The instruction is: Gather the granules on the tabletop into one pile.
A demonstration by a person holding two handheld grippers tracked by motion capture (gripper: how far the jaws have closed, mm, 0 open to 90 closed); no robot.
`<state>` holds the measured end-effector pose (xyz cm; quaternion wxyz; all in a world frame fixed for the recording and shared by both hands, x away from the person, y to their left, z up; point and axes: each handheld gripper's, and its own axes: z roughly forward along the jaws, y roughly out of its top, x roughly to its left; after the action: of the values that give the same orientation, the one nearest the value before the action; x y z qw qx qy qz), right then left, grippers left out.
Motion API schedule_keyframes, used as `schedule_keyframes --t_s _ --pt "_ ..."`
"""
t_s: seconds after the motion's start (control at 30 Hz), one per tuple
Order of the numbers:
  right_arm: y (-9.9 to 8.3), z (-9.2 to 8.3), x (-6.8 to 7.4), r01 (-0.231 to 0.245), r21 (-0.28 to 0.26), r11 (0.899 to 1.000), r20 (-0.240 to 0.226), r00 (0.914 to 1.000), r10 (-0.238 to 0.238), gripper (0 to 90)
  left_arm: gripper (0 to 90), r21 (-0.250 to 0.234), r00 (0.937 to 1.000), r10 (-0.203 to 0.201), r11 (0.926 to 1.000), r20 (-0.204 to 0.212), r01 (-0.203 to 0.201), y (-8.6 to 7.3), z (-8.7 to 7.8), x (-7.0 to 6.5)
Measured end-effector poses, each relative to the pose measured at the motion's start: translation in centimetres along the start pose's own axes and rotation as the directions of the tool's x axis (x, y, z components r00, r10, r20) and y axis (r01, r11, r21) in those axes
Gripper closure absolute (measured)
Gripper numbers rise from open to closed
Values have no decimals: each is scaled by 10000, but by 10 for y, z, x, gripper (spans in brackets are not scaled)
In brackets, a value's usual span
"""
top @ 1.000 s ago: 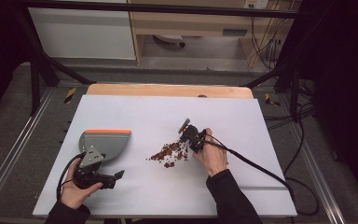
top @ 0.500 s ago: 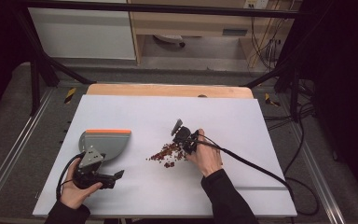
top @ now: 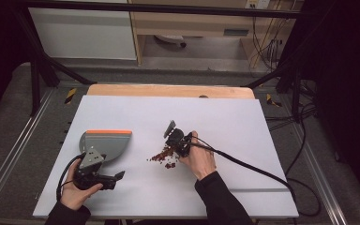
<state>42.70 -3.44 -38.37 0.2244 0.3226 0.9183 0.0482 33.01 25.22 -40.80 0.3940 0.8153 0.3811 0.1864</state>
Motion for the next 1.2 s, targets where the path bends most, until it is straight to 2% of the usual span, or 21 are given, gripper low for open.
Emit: schedule_keyframes --t_s 0.1,0.17,0.23,0.27,0.33,0.4,0.43,0.5,0.6,0.63,0.67,0.7,0.77,0.87,0.93,1.0,1.03,1.2 --pt "-2 -5 -5 -30 -112 9999 159 9999 31 708 62 -15 10000 -38 10000 -18 38 0 0 1" --pt "-3 -14 -10 -52 -393 9992 46 10000 54 708 62 -1 10000 -29 10000 -29 29 0 0 1" --pt "-5 -23 -13 -235 -679 9974 -258 9994 218 708 62 3 10000 -15 10000 -17 15 0 0 1" --pt "-6 -27 -15 -157 -810 9966 -454 9989 121 708 62 -7 10000 -9 10000 -9 9 0 0 0" --pt "-8 -34 -15 -172 -999 9948 -1128 9936 59 708 62 5 10000 -12 10000 -19 12 0 0 0" --pt "-9 -39 -12 -79 -1271 9919 -1995 9797 -177 708 62 16 10000 -25 10000 -16 25 0 0 0" --pt "-9 -40 -10 -6 -1369 9906 -2253 9738 -305 708 62 16 10000 -17 10000 -10 17 0 0 0" --pt "-7 -41 -3 185 -1414 9898 -2899 9552 -592 708 62 22 10000 -5 10000 -7 5 0 0 0" --pt "-3 -39 6 557 -1400 9886 -3292 9390 -995 708 62 27 10000 -18 10000 -9 18 0 0 0" --pt "-2 -38 9 793 -1518 9852 -3327 9345 -1265 708 62 20 10000 -27 10000 -13 27 0 0 0" --pt "-1 -37 11 810 -1498 9854 -3422 9308 -1286 708 62 20 10000 -30 10000 -24 30 0 0 1" --pt "1 -36 13 919 -1517 9842 -3641 9205 -1420 708 62 19 10000 -25 10000 -19 25 0 0 1" --pt "4 -35 16 900 -1576 9834 -3910 9088 -1459 708 62 39 10000 -18 10000 -13 18 0 1 0" --pt "10 -33 20 1028 -1467 9838 -4031 9020 -1544 708 62 17 10000 -17 10000 1 17 0 0 0" --pt "14 -31 23 1104 -1380 9843 -4277 8897 -1597 709 62 16 10000 -35 10000 -20 35 0 0 1" --pt "18 -28 24 1165 -1361 9838 -4654 8691 -1673 708 62 7 10000 -24 10000 -14 24 0 0 1" --pt "21 -26 25 1217 -1299 9840 -4780 8618 -1697 708 62 2 10000 -23 10000 -20 23 0 0 1" --pt "32 -19 27 1353 -1026 9855 -4882 8564 -1684 708 62 -1 10000 -22 10000 -27 22 0 0 1"
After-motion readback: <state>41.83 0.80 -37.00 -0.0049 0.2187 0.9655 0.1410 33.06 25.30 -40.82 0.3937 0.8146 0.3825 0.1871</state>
